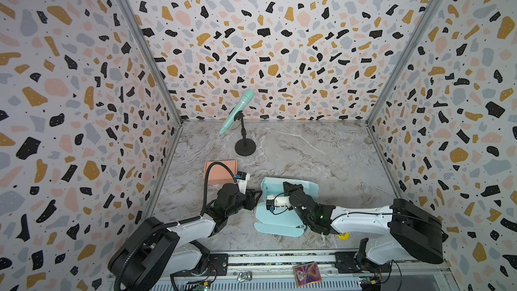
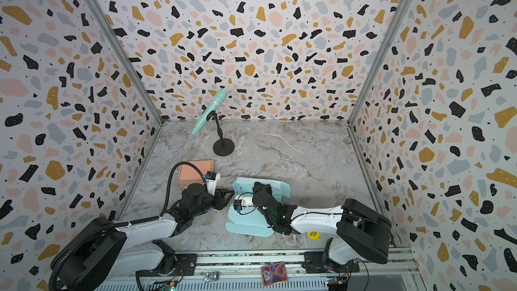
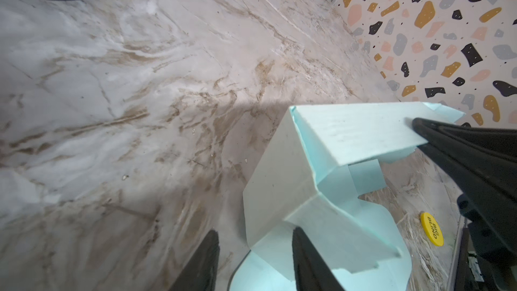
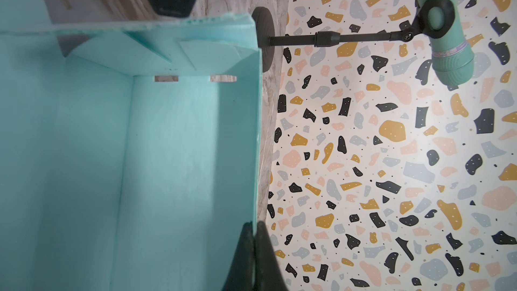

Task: Assemble paper box
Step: First fold the bottom flaps of a flat cardboard box at the center of the table.

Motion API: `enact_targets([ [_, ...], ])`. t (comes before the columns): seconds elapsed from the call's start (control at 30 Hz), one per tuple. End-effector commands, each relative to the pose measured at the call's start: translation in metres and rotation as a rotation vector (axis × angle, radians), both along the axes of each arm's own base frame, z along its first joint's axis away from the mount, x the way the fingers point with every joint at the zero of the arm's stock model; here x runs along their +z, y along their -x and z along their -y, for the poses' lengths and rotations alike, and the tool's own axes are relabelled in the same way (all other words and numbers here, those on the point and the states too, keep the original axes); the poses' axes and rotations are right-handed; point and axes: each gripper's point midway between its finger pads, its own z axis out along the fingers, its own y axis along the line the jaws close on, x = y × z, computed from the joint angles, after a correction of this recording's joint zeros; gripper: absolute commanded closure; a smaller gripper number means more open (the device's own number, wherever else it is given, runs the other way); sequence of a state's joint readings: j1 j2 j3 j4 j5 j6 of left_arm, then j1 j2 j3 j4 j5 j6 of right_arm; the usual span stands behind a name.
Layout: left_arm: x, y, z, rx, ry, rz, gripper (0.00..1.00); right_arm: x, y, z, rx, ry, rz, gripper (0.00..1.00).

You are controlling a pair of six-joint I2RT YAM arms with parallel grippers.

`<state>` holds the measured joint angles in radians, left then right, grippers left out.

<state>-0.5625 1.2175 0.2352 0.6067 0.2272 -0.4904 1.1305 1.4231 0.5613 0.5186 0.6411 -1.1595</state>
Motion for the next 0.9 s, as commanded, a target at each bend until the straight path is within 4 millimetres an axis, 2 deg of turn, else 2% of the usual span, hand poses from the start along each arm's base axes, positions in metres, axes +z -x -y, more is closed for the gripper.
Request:
enact_targets([
  [0.0,0.012,-0.004,0.001,0.007,0.014,0.056,0.53,0.013,0.005,-0.001,0.007,-0.030,0.036,1.00],
  [0.27,0.018,0.006,0.012,-0.055,-0.021,0.112,0.46,0.007,0.012,-0.003,0.014,-0.029,0.020,1.00],
  [0.5,0.015,0.013,0.010,-0.053,-0.014,0.127,0.45,0.004,0.015,-0.005,0.022,-0.028,0.016,1.00],
  [0.87,0.014,-0.005,0.011,-0.024,-0.072,0.167,0.43,-0.001,0.022,-0.009,0.033,-0.030,-0.001,1.00],
])
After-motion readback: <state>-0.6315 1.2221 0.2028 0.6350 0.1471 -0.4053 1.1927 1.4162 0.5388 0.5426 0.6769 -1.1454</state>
